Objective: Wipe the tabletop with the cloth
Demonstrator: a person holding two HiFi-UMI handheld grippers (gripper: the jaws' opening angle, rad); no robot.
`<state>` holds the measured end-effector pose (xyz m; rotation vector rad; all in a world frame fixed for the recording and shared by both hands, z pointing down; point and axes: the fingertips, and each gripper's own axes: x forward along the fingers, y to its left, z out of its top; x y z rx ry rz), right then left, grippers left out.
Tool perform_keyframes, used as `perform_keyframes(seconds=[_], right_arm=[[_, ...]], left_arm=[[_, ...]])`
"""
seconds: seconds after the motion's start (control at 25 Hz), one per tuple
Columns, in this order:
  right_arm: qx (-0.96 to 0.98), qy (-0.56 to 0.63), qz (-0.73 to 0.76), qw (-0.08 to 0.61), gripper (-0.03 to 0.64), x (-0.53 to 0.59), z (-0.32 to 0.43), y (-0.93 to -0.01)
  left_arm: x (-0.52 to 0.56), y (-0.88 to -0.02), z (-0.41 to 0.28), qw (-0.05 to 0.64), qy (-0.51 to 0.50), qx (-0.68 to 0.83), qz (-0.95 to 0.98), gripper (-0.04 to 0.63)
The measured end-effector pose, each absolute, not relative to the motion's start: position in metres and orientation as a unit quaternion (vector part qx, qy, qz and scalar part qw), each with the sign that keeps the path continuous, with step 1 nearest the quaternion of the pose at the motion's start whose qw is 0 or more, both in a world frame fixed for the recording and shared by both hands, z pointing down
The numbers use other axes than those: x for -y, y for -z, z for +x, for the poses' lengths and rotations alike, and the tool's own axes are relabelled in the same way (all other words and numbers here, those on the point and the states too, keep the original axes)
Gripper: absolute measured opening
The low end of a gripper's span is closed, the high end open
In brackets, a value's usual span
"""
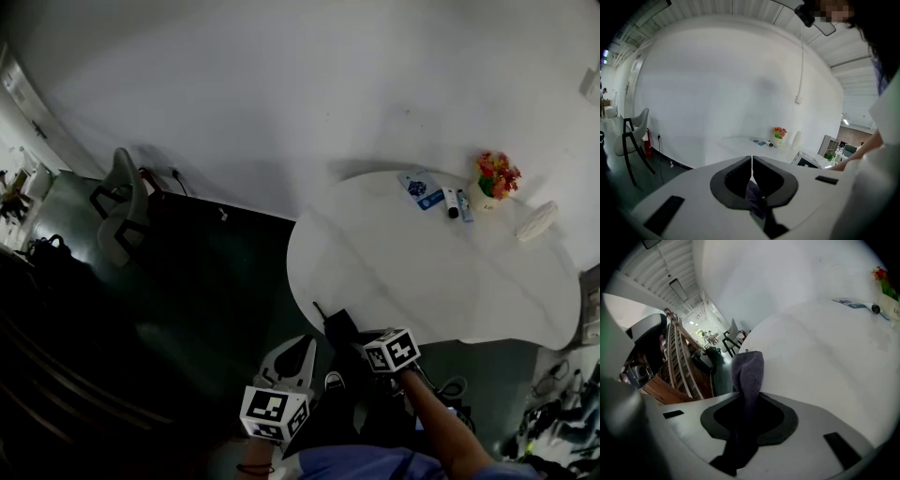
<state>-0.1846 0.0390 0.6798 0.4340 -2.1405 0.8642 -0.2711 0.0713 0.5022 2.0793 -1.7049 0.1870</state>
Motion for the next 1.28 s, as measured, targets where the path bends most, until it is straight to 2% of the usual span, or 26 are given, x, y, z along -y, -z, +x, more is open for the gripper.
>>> perform_keyframes(seconds=[0.8, 1.04, 1.28], right_arm=[[0.815, -0.368, 0.256, 0.367, 0.087, 0.014, 0.068, -0.679], [0.806, -0.347, 0.282, 0.387, 0.087, 0.017, 0.131, -0.681], [0.827, -0.362, 0.292, 0.317, 0.087, 0.016, 0.147, -0.64]], left_arm=[[-0.052, -0.5, -0.092, 0.222, -0.086, 0.572, 0.785, 0.02], [-0.057, -0.497, -0.054, 0.217, -0.089, 0.572, 0.786, 0.02], [-0.059, -0.495, -0.023, 0.211, -0.091, 0.582, 0.78, 0.02]])
